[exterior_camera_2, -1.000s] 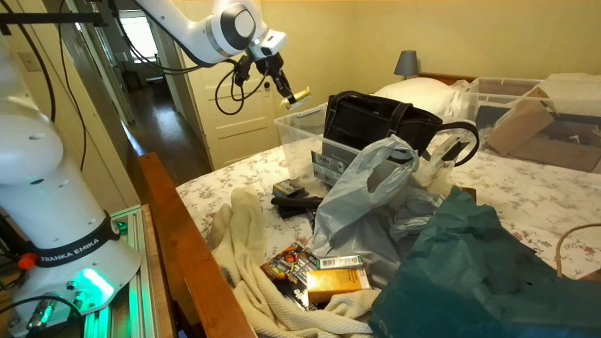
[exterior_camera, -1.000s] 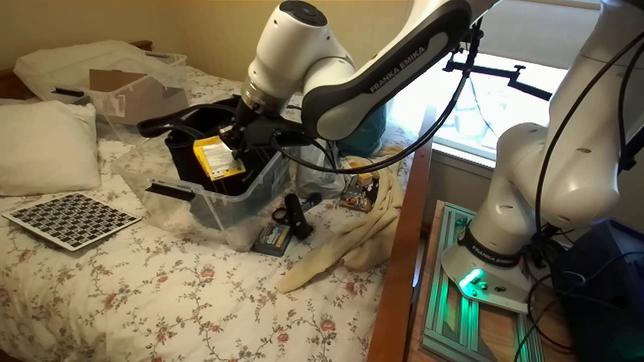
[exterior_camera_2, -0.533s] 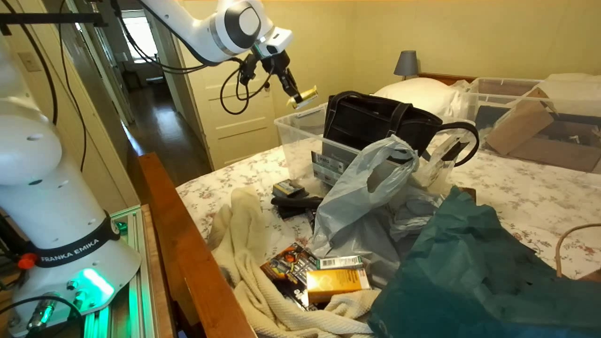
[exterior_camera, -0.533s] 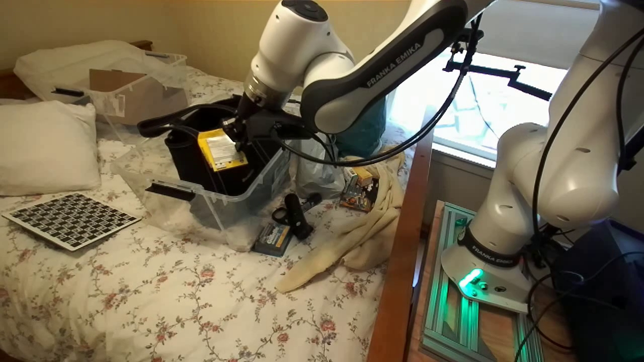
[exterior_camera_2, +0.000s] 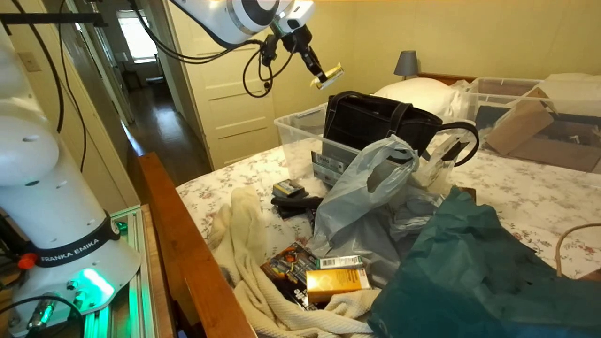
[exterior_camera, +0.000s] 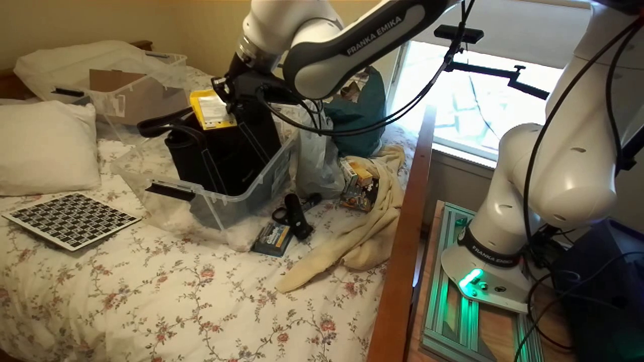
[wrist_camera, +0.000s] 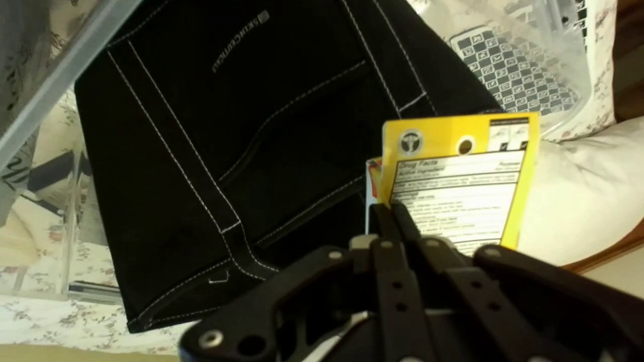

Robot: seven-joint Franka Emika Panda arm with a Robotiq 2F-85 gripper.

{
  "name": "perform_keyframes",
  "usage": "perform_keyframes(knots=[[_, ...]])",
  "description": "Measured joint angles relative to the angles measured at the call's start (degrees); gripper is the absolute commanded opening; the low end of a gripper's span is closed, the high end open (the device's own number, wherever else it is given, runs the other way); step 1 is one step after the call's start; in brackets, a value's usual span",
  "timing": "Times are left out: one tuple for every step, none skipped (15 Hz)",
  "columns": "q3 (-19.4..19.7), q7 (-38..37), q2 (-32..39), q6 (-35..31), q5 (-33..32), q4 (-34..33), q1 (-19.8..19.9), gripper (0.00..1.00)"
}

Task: Pick up the yellow plastic from the bed and put it in the bag

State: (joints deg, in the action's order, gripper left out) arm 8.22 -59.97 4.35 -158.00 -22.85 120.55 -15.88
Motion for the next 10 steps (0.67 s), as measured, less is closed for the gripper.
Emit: perform_keyframes(knots=[[0.32, 0.00, 0.88, 0.61, -0.31, -1.68, 0.04, 0.01], [0.70, -0.16, 2.00, 1.17, -1.06, -3.50, 0.04, 0.01], [1.01, -0.22, 3.23, 1.60, -1.50, -5.27, 0.04, 0.01], [1.32, -0.22, 4.62, 2.13, -1.90, -7.09, 0.03, 0.01], [1.62, -0.22, 6.10, 2.64, -2.13, -8.90, 0.03, 0.01], [1.87, -0.22, 7.63, 3.21, -2.14, -10.73, 0.04, 0.01], [1.79, -0.21, 9.17, 3.83, -2.15, -12.56, 0.30, 0.01], [1.61, -0.20, 10.71, 4.59, -2.16, -14.40, 0.66, 0.01], [1.52, -0.14, 12.16, 5.46, -2.16, -16.13, 0.88, 0.01], [1.51, -0.10, 13.60, 6.24, -2.16, -17.82, 1.02, 0.01]])
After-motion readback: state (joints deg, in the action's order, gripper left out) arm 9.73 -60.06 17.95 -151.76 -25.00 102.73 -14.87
